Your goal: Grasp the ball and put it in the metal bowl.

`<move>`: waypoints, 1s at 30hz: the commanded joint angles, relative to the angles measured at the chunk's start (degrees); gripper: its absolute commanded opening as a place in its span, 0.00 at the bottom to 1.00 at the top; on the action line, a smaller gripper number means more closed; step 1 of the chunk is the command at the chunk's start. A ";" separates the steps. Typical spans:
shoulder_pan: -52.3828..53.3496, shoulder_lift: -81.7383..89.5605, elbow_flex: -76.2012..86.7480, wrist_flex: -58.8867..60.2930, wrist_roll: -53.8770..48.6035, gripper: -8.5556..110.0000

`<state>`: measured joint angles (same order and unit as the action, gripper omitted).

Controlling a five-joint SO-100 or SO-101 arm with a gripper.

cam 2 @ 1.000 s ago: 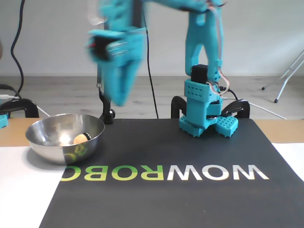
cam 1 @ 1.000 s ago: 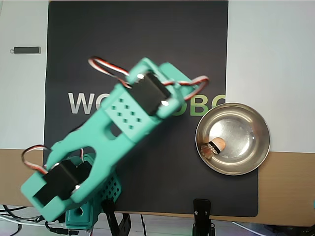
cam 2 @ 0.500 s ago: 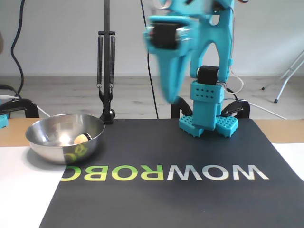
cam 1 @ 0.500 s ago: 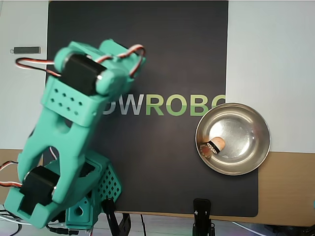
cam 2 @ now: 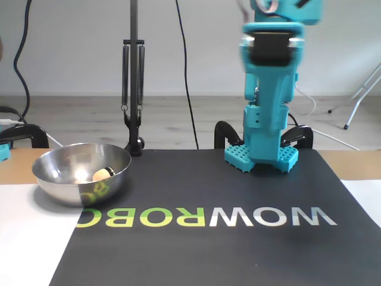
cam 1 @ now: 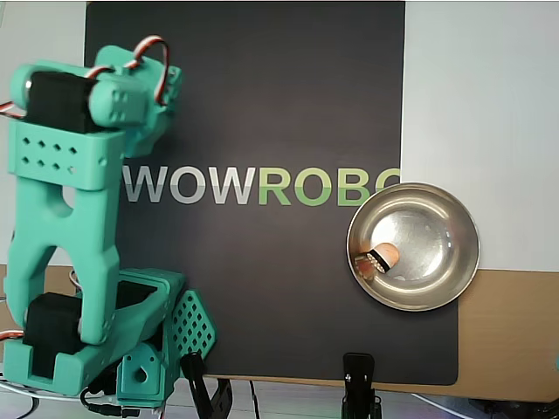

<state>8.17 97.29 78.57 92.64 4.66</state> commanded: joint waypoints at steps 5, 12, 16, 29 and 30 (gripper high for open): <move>-2.37 2.64 2.11 -5.45 0.26 0.07; -4.31 5.62 12.48 -16.70 0.09 0.07; -5.27 10.81 20.65 -22.59 0.09 0.07; -6.86 34.89 48.60 -39.02 -0.35 0.07; -6.86 36.91 50.71 -40.43 -0.35 0.07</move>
<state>1.76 128.58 125.42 54.76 4.66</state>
